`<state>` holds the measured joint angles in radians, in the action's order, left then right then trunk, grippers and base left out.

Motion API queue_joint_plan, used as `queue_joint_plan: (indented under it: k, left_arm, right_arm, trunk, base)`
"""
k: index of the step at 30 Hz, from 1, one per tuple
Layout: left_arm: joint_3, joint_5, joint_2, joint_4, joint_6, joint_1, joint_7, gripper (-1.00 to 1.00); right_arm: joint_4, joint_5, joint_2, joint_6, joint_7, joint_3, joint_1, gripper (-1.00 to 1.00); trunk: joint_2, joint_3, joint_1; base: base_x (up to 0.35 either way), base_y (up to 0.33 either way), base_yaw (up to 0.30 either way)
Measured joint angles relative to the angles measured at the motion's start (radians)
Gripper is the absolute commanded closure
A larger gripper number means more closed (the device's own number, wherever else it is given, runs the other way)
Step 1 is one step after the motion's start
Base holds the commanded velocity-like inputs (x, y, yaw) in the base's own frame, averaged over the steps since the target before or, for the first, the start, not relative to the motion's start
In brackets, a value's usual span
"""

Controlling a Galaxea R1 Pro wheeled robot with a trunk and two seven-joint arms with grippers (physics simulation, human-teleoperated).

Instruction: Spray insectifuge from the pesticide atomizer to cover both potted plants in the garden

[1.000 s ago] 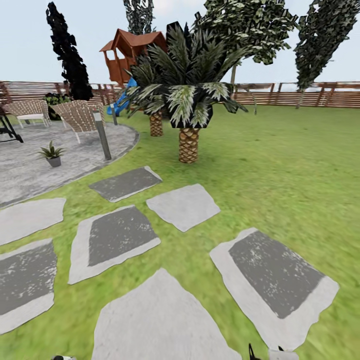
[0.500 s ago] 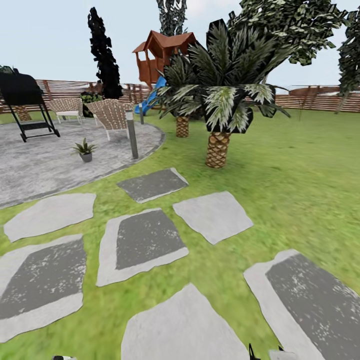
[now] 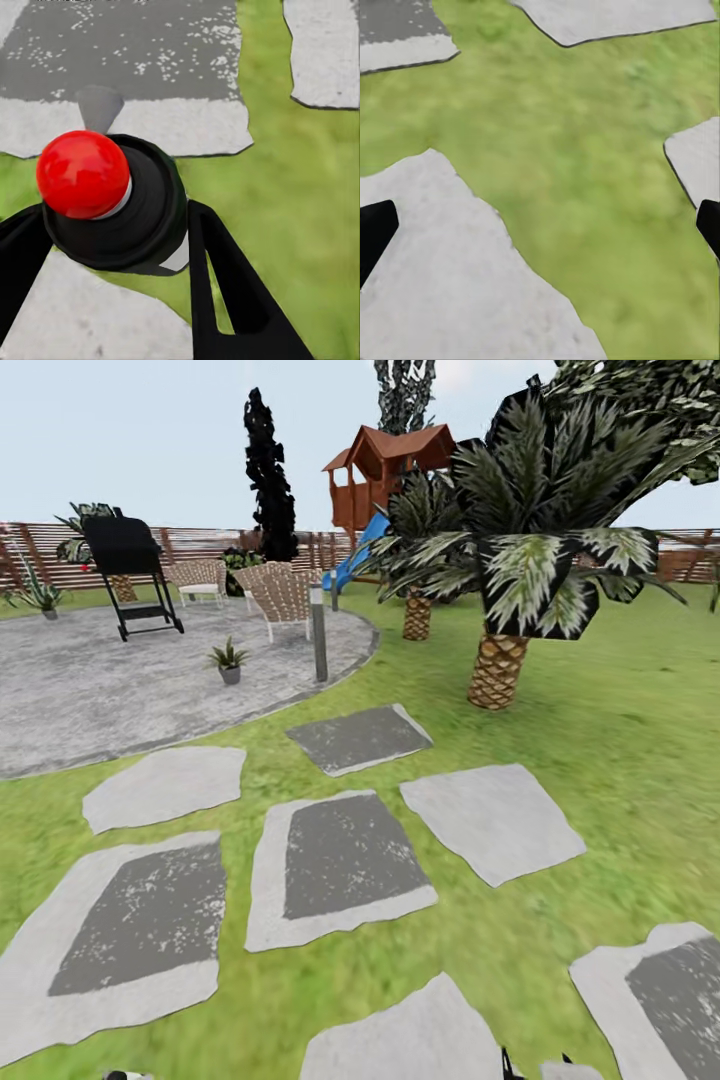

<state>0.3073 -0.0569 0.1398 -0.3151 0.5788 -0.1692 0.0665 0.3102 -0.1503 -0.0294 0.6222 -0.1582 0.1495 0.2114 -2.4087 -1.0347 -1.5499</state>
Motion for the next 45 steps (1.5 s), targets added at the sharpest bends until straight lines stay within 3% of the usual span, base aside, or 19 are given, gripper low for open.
queue_joint_plan:
  k: [23, 39, 45]
  left_arm:
    - [0.001, 0.000, 0.000, 0.001, 0.000, 0.000, 0.000, 1.00]
    - [0.001, 0.000, 0.001, 0.001, 0.000, 0.000, 0.000, 1.00]
    - [0.001, 0.000, 0.001, 0.001, 0.000, 0.000, 0.000, 1.00]
  right_arm:
    - [0.000, 0.000, -0.002, -0.001, -0.001, 0.001, 0.000, -1.00]
    - [-0.007, -0.003, -0.012, -0.003, 0.002, 0.001, 0.000, -1.00]
    - [-0.008, -0.060, -0.015, -0.003, 0.003, 0.000, 0.000, -1.00]
  trunk:
    - [0.000, 0.000, 0.000]
    - [0.000, 0.000, 0.000]
    - [0.000, 0.000, 0.000]
  base:
    - [0.309, 0.140, 0.276]
    - [0.334, 0.074, 0.022]
    - [0.334, 0.096, 0.000]
